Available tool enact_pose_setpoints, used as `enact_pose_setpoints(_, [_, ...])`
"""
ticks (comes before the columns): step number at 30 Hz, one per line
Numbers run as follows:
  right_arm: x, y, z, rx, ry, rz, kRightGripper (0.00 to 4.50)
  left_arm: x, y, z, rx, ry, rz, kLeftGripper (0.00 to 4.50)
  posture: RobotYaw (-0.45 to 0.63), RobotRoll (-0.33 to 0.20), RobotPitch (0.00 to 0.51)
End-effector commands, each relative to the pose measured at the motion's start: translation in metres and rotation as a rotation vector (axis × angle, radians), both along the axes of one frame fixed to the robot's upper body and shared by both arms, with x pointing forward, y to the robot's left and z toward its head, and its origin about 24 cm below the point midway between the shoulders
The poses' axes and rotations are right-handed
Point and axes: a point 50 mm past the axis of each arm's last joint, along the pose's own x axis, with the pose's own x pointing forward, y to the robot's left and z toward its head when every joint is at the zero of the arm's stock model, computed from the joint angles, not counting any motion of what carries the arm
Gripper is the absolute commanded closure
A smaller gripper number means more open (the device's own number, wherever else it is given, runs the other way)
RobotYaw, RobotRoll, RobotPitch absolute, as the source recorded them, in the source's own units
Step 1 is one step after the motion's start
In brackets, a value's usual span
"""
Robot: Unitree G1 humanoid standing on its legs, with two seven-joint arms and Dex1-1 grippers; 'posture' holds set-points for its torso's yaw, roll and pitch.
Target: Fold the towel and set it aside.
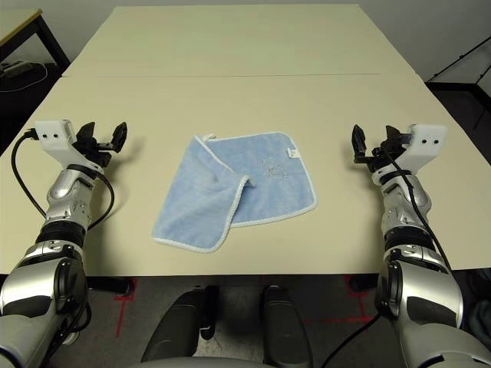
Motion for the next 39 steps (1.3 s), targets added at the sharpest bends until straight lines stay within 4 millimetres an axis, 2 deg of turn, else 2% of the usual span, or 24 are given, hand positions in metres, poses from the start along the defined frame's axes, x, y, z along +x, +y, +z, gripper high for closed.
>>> enact_pose_setpoints(1, [-0.001, 0.001, -0.003, -0.004, 0.011, 0.013, 0.00, -0.002, -0.003, 0.004, 0.019, 0.007, -0.139, 0.01, 0.00, 0.000, 0.142])
enact_pose_setpoints(4, [0.000, 0.004, -0.002, -0.011, 0.015, 0.026, 0.00, -0.006, -0.010, 0.007, 0.088, 0.030, -0.361, 0.01, 0.01, 0.000, 0.143])
enact_pose_setpoints(7, [0.001, 0.006, -0.002, -0.022, 0.019, 0.044, 0.00, -0.010, -0.012, 0.008, 0.137, 0.079, -0.490, 0.01, 0.01, 0.000, 0.146])
enact_pose_setpoints(14, [0.001, 0.014, -0.002, -0.126, 0.054, 0.168, 0.00, -0.016, -0.011, 0.010, 0.224, 0.180, -0.659, 0.01, 0.02, 0.000, 0.160])
enact_pose_setpoints(24, [0.009, 0.021, 0.009, -0.243, 0.112, 0.325, 0.00, -0.024, -0.010, 0.008, 0.335, 0.227, -0.775, 0.01, 0.05, 0.000, 0.172])
enact_pose_setpoints(30, [0.026, 0.030, 0.019, -0.236, 0.233, 0.366, 0.00, -0.025, -0.012, 0.010, 0.366, 0.221, -0.778, 0.01, 0.07, 0.000, 0.189])
enact_pose_setpoints(39, [0.048, 0.050, 0.039, -0.331, 0.444, 0.445, 0.00, -0.027, -0.021, 0.011, 0.357, 0.197, -0.794, 0.01, 0.11, 0.000, 0.196])
